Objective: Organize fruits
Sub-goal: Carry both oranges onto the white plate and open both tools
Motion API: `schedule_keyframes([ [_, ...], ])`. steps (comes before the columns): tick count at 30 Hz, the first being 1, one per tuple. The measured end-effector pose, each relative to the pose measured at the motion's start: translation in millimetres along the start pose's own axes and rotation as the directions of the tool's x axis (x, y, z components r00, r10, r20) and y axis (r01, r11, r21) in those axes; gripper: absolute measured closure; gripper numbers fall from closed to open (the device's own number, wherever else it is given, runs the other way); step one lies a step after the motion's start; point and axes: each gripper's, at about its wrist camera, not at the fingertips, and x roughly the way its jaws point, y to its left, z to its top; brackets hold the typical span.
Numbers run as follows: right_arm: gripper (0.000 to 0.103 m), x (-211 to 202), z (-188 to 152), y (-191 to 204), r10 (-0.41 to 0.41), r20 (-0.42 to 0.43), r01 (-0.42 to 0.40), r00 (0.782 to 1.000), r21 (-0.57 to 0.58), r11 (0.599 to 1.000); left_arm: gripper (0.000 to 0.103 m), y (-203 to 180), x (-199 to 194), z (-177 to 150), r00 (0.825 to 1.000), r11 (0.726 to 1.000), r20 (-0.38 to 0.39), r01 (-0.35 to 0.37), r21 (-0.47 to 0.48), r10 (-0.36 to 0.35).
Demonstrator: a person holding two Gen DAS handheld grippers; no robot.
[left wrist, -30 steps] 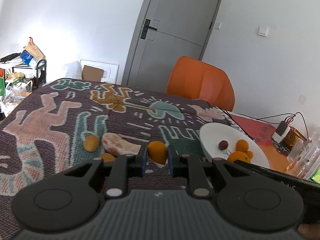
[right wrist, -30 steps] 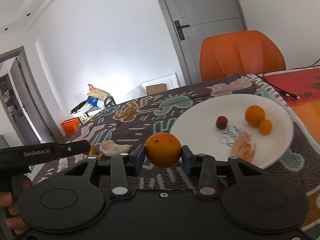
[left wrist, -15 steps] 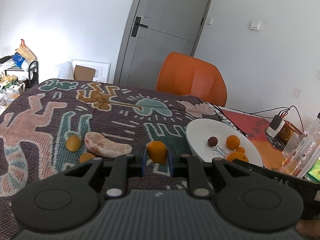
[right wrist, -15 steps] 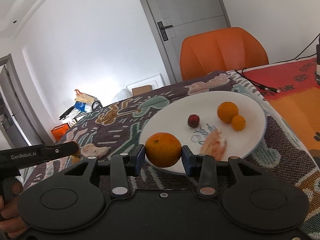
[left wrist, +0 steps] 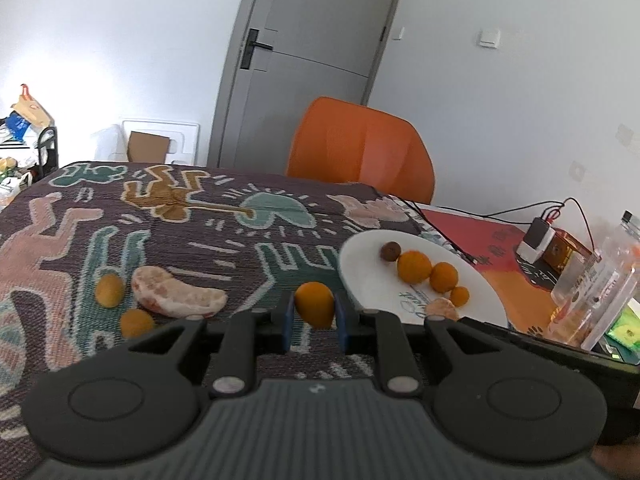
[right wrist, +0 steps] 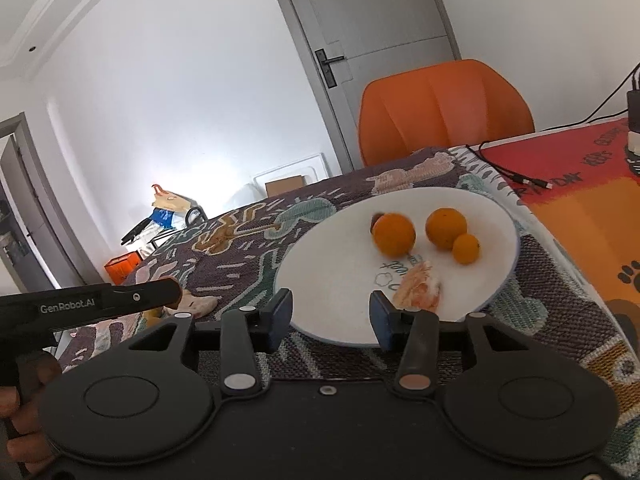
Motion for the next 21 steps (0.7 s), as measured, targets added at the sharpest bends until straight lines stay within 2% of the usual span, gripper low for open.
schedule_keyframes([
  [12,0.058,-26,2,-26,-0.053,0.039,0.052,0.998,0.042,0.998,0.083,-41,23,2,0.997,0.995,-0.028,0.079,0.054,-0.078],
  [21,0.058,-33,0,-37,-0.062,0.044,0.06,0.997,0.058,0.997,0.083,-68,34,6,0.992,0.989,-0.036,0.12,0.091,-0.117],
])
